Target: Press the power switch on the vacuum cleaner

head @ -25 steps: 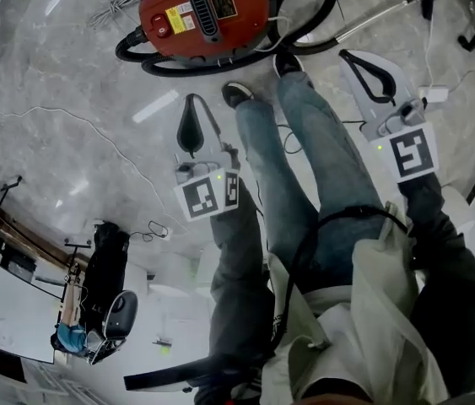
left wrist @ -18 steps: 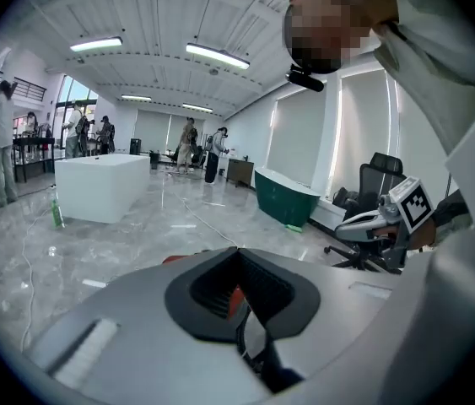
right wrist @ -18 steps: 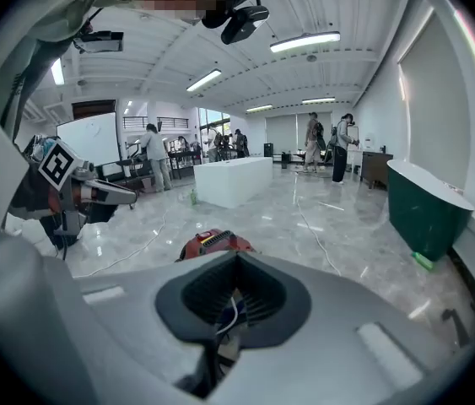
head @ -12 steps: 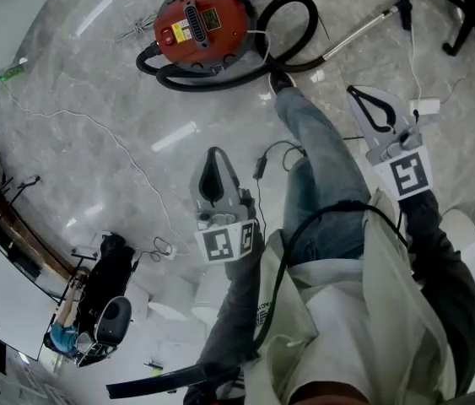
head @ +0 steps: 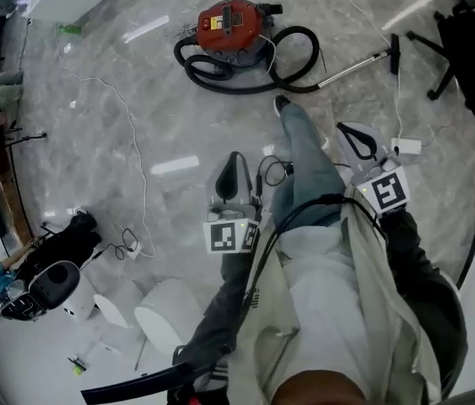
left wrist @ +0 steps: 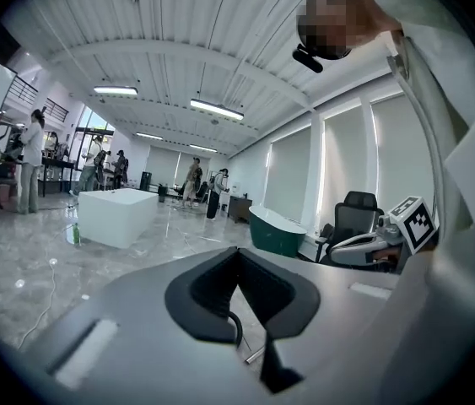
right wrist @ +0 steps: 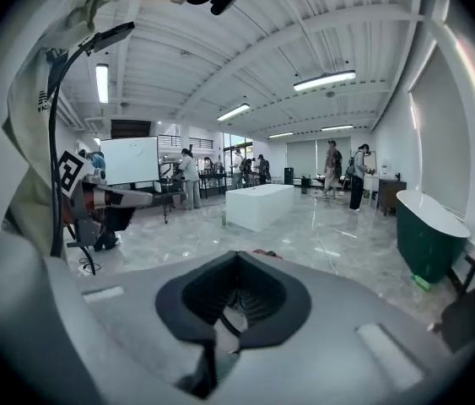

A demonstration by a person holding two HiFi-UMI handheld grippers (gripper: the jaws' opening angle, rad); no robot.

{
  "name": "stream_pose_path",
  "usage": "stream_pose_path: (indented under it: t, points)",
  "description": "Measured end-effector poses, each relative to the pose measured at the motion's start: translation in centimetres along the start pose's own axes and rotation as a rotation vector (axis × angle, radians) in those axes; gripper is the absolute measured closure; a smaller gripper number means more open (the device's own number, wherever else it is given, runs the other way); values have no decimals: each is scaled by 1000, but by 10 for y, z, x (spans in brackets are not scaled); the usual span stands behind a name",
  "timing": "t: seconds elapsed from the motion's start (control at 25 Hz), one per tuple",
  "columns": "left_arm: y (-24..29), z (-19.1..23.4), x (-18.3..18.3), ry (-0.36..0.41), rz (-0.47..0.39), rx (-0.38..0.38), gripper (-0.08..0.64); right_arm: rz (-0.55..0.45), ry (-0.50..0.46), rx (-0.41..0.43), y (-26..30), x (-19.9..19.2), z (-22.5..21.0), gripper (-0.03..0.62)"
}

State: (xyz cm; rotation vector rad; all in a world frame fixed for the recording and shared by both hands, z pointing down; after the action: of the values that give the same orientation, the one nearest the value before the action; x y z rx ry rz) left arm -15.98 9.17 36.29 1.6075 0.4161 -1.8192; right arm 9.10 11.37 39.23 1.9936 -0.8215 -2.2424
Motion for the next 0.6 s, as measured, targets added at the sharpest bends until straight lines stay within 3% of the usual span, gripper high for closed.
stream_pose_path:
  t: [0.32,0.6]
  points:
    - [-98,-67,8,-34,-44,84,558,-58,-28,43,-89,32,42,592]
    - [-115,-116,10,-10,-64,77,558,-135,-38,64,-145,38,48,592]
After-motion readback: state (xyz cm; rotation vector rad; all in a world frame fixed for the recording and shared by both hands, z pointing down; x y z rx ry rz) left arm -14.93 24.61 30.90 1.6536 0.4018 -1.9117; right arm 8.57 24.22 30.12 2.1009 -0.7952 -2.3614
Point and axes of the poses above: the fingertips, and each gripper's own axes: y forward along the fingers, z to its left, x out of its top, the point moved 4 cm from there along -y, backward along the fingers, and after that the axes turned 10 degrees about -x, right-handed, at the moved point
